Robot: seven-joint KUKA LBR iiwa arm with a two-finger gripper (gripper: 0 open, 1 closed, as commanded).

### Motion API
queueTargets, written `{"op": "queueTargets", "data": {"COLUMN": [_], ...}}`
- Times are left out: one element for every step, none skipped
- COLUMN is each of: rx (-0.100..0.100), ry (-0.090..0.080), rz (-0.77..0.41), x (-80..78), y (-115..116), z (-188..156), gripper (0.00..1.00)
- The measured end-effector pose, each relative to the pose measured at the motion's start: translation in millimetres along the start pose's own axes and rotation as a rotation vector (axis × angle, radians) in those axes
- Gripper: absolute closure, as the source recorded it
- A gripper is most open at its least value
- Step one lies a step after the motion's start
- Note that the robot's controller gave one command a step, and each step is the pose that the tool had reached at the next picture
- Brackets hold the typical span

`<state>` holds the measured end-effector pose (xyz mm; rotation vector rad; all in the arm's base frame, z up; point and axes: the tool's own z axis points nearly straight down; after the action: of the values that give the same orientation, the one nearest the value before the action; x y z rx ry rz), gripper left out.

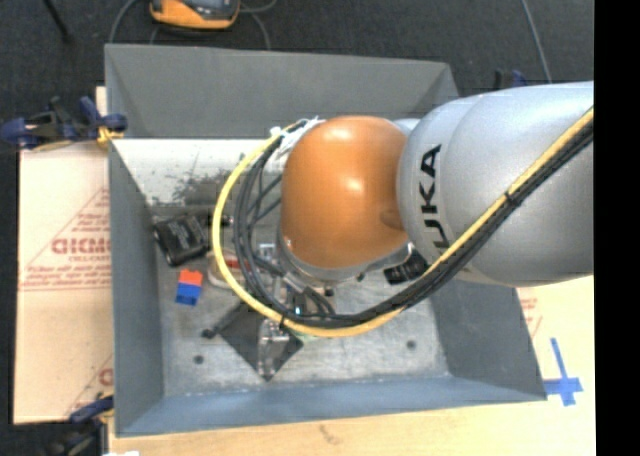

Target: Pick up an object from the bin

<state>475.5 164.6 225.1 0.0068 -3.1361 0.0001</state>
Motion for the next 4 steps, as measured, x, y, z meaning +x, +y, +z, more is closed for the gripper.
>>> {"op": "queueTargets", "data": {"rx": [-0.002,-0.004,-0.001,-0.01], "ry": [-0.008,-0.015,-0.015,-0.024], "rz": [0.004,0.013,-0.105,-0.205], "x": [-1.9,-13.8,-66.9,-50.8], "y": [-1,4,7,-28], "z": [-4,46,110,149], "gripper": [0.0,0.0,0.0,1.0]}}
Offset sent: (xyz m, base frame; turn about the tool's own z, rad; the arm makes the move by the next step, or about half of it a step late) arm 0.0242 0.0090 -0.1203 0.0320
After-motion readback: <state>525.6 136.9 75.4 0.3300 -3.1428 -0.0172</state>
